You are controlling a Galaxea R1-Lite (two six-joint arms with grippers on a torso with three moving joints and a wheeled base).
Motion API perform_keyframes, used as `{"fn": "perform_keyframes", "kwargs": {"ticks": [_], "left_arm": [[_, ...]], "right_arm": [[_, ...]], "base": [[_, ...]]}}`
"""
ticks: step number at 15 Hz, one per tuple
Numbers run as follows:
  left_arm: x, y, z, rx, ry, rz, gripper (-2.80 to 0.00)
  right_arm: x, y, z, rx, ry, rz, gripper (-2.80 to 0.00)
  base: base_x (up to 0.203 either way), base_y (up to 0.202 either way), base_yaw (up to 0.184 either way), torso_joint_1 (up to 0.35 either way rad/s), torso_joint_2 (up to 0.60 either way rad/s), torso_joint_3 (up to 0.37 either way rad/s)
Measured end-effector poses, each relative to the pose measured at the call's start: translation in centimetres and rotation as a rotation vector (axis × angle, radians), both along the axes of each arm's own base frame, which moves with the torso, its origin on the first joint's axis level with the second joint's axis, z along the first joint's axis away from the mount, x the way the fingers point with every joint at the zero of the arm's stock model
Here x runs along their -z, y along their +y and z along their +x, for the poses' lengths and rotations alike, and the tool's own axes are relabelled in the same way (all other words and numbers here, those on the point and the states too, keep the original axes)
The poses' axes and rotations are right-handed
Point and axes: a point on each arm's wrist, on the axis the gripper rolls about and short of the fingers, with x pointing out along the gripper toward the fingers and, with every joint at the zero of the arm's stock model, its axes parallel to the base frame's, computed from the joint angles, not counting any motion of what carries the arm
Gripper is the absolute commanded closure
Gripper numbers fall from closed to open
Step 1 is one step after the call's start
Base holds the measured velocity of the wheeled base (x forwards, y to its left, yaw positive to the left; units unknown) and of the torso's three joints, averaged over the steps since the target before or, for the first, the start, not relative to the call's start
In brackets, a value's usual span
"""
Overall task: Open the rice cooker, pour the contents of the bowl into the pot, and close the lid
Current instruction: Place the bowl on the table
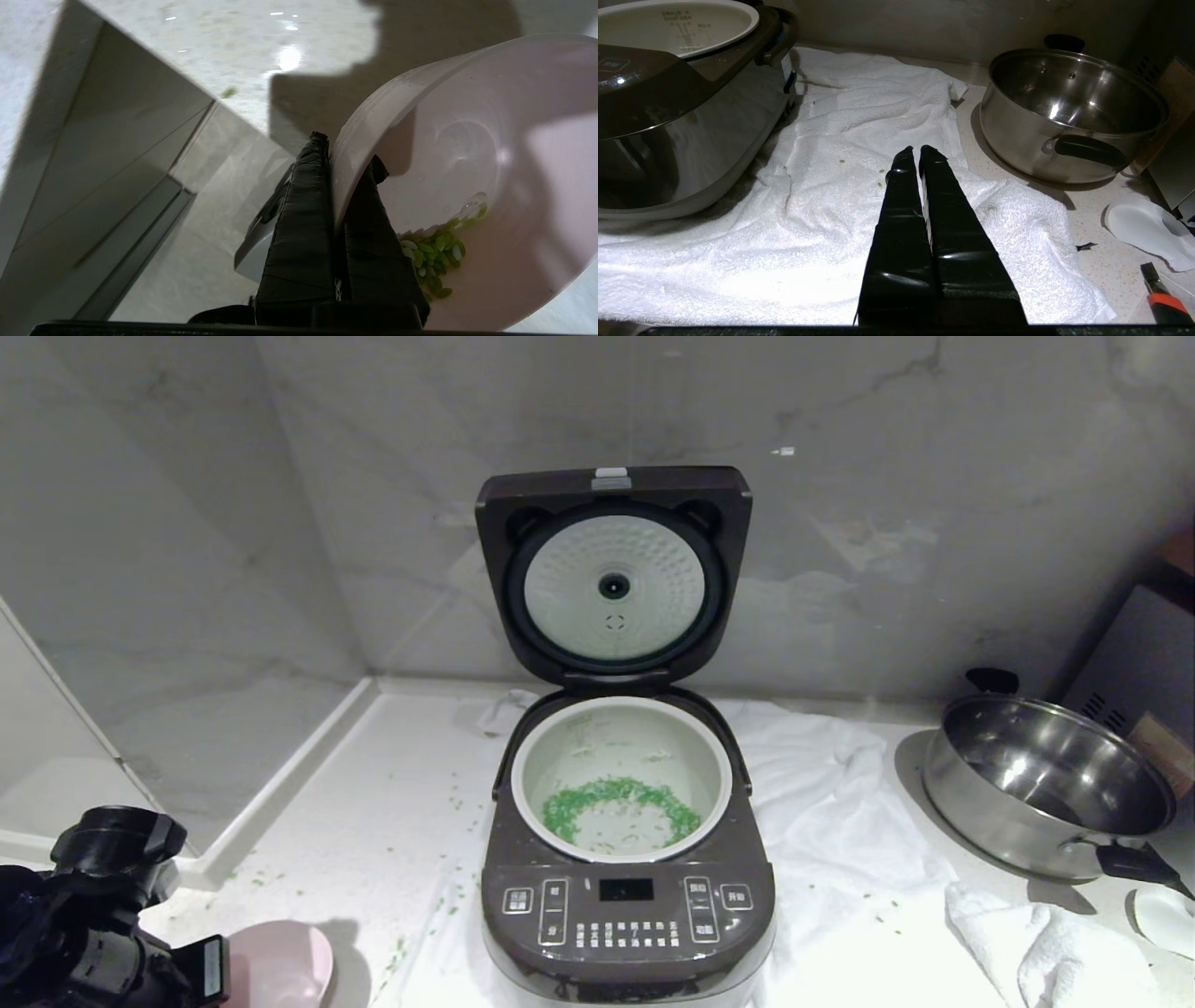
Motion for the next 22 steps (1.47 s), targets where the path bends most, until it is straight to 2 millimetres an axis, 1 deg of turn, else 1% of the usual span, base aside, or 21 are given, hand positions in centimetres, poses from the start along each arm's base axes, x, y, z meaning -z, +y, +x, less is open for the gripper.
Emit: {"fn": "perform_keyframes", "kwargs": {"ticks": [2,6,10,14,17,20,21,22], "left_arm": [[1.1,1.9,0.4,-0.095,0.045,0.030,0.00],[2.5,5.4,1.5,-0.217,0.038,0.048,0.00],[3.1,9.2,2.4,-0.333,-0.012,0.063,0.00],[3.9,13.0,2.6,-0.428,-0.012,0.074,0.00],[3.8,14.9,2.9,-0.477,-0.037,0.087,0.00],[3.9,15.7,3.3,-0.497,-0.049,0.090,0.00],[4.0,15.8,3.3,-0.500,-0.047,0.089,-2.80],[4.1,16.0,3.3,-0.503,-0.047,0.089,-2.80]], "right_arm": [[0.0,0.0,0.0,0.000,0.000,0.000,0.00],[0.0,0.0,0.0,-0.001,-0.001,0.001,0.00],[0.0,0.0,0.0,0.000,-0.001,0.001,0.00],[0.0,0.0,0.0,0.001,-0.001,0.001,0.00],[0.0,0.0,0.0,0.001,-0.001,0.001,0.00],[0.0,0.0,0.0,0.001,-0.001,0.001,0.00],[0.0,0.0,0.0,0.000,-0.001,0.001,0.00],[0.0,0.0,0.0,0.001,-0.001,0.000,0.00]], "base": [[0.000,0.000,0.000,0.000,0.00,0.000],[0.000,0.000,0.000,0.000,0.00,0.000],[0.000,0.000,0.000,0.000,0.00,0.000],[0.000,0.000,0.000,0.000,0.00,0.000],[0.000,0.000,0.000,0.000,0.00,0.000],[0.000,0.000,0.000,0.000,0.00,0.000],[0.000,0.000,0.000,0.000,0.00,0.000],[0.000,0.000,0.000,0.000,0.00,0.000]]}}
